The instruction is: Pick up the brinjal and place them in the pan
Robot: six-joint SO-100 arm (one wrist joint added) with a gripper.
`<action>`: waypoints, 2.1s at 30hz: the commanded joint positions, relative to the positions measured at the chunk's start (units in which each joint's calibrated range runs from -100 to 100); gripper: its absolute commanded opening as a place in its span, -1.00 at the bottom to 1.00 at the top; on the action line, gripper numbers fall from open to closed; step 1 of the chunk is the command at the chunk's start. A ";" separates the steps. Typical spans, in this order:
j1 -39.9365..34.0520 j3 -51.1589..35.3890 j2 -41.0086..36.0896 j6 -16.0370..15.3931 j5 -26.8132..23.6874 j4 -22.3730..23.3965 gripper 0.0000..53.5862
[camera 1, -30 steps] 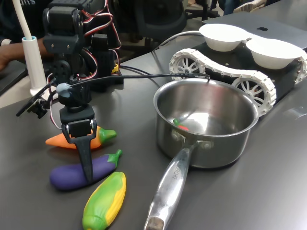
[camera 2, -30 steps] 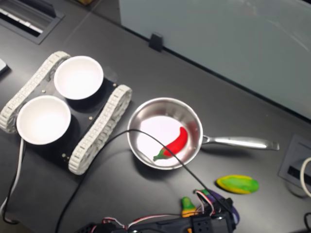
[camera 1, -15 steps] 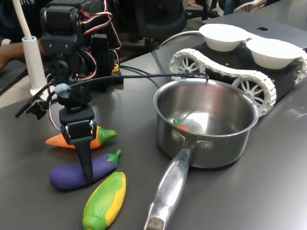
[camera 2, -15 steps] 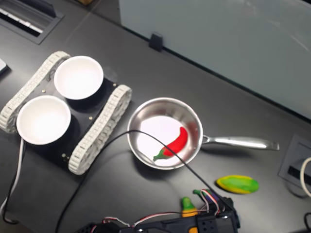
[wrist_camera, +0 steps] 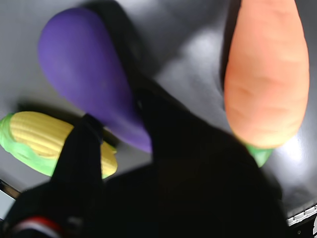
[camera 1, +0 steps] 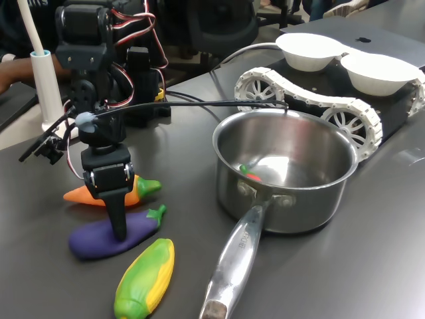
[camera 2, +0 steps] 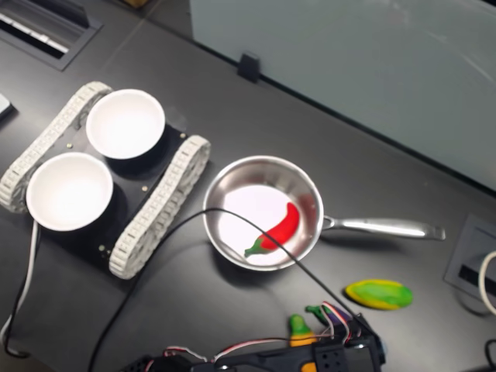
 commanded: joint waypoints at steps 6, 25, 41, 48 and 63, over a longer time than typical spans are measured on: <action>-1.19 2.76 -2.61 2.16 -0.15 0.89 -0.98; -3.02 6.76 -10.71 3.25 -2.00 -3.29 -0.98; -3.94 5.12 -24.62 3.33 -4.40 -2.61 -0.98; -2.91 7.12 -32.98 2.91 -5.96 -3.80 -0.98; -5.32 13.03 -49.00 -1.46 -9.96 -7.47 -0.98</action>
